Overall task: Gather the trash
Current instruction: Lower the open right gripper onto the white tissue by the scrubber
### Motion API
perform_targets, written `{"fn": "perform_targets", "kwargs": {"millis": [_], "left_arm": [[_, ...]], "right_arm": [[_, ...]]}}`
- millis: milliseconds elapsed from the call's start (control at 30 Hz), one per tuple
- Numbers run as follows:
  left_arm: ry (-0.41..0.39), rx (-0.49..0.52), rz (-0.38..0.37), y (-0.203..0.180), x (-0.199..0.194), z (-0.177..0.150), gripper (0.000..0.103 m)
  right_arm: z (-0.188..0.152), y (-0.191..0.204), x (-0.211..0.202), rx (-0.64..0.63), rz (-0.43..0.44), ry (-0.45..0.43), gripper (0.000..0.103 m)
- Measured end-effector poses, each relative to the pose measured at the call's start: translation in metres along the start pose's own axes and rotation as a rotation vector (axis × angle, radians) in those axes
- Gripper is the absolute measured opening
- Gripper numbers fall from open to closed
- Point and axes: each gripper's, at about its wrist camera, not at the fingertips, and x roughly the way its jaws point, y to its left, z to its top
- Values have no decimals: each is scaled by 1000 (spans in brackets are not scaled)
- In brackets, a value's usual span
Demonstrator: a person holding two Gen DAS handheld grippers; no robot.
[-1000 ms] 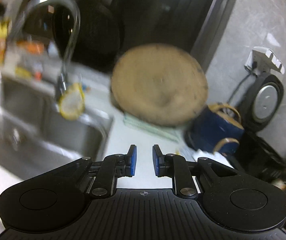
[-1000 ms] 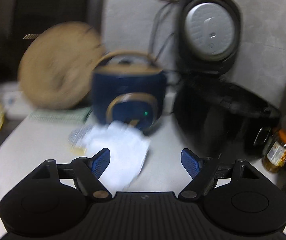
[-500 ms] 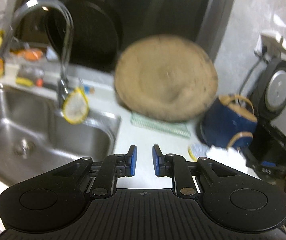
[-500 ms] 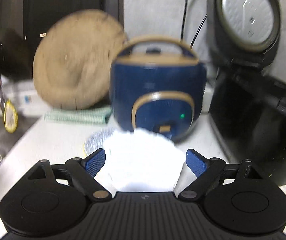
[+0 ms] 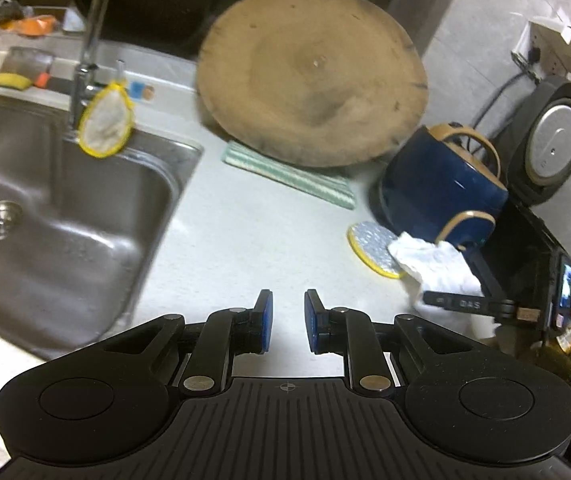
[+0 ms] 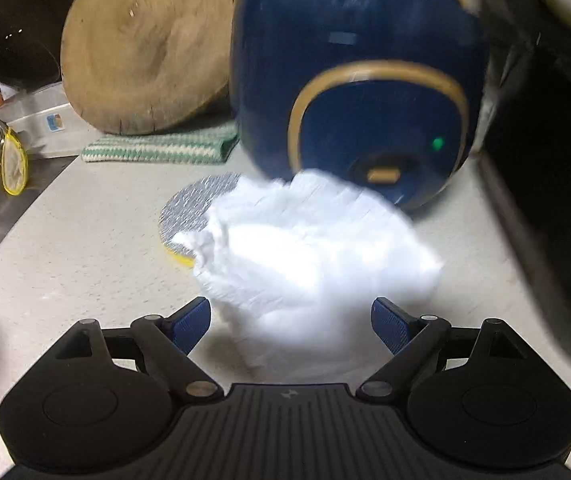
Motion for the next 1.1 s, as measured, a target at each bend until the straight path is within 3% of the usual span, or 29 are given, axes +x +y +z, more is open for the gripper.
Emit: {"fn": "perform_targets", "kwargs": {"millis": [100,133,200,267,300,367,433,467,600,733,800,933,1100], "left_arm": [[26,-6,-22,-5,16,-1,20],[36,-3,-25,-7,21,-1,20],[52,1,-28,-11,30,-1,20],[63,2,-26,-13,37,0,20],[67,-1,-22,-13,39,0,20],[71,-10,-5,-14,43,0,20],[77,-14,19,-16,46,0,20],[80,-13,32,-17,47,0,20],[86,-1,76,-22,48,0,20],[86,15,114,-23,44,0,20],[88,14,127,-22,43,-1,20],[90,4,138,-19,42,-2,20],[89,-1,120,-21,46,1,20]], "right_arm": [[-10,9,6,66,199,81,84],[-14,21,2,20,230,82,71],[-20,44,-6,-70,331,115,59],[-22,59,-19,-133,407,103,58],[-20,65,-27,-178,403,62,59],[-11,74,-37,-258,316,-35,66],[3,80,-31,-311,170,-116,85],[12,80,-23,-322,125,-138,87],[40,79,29,-316,78,-80,87],[39,80,64,-331,16,-54,85],[38,78,69,-281,71,-13,73],[33,76,56,-209,162,9,73],[14,80,26,-178,409,98,73]]}}
